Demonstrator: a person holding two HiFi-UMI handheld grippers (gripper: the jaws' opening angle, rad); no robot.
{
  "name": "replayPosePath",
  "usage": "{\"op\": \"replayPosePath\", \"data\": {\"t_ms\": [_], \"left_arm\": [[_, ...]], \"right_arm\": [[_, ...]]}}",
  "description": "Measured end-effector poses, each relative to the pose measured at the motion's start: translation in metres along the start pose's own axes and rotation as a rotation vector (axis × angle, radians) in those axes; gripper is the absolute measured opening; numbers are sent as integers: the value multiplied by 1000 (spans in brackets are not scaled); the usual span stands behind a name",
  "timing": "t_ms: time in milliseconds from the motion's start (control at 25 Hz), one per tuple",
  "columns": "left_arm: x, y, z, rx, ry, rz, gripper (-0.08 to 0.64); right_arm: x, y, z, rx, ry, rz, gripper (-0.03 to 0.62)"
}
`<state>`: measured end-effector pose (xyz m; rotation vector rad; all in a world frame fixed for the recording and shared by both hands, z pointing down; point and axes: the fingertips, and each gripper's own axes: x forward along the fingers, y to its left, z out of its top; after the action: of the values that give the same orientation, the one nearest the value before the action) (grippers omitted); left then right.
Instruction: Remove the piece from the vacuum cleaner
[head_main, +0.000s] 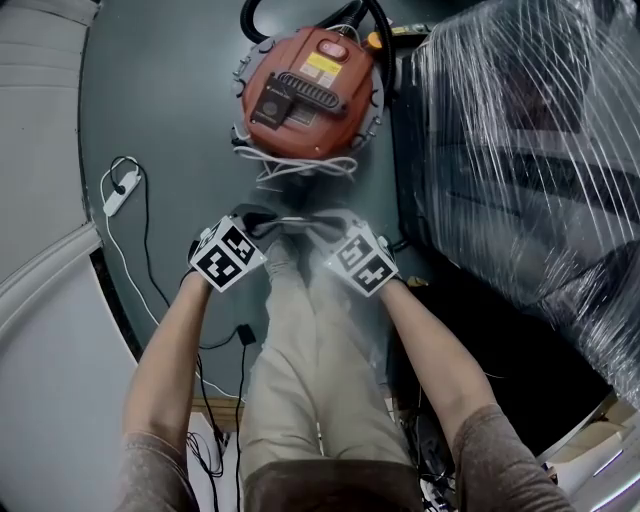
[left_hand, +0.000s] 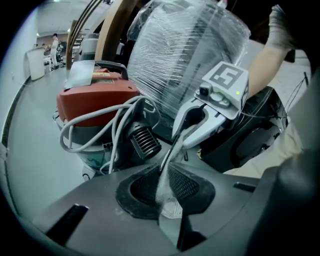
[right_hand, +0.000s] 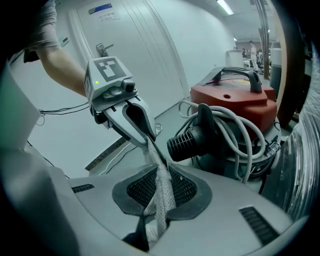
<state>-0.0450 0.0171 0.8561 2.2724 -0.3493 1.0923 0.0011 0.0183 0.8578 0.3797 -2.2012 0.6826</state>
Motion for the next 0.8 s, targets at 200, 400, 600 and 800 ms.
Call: {"op": "replayPosePath", "data": {"t_ms": [200, 400, 600, 800], "left_arm": [[-4, -7, 5, -8, -16, 9, 54], [-29, -15, 32, -8, -29, 33, 52], [-75, -30, 76, -2, -76, 61, 52], [-132, -60, 124, -16, -116, 76, 51]], "right_arm": [[-10, 2, 2, -5, 0, -1, 48], [-39, 2, 26, -2, -12, -2, 48], [-90, 8, 67, -6, -42, -1, 49], [-155, 25, 111, -31, -70, -24, 51]]}}
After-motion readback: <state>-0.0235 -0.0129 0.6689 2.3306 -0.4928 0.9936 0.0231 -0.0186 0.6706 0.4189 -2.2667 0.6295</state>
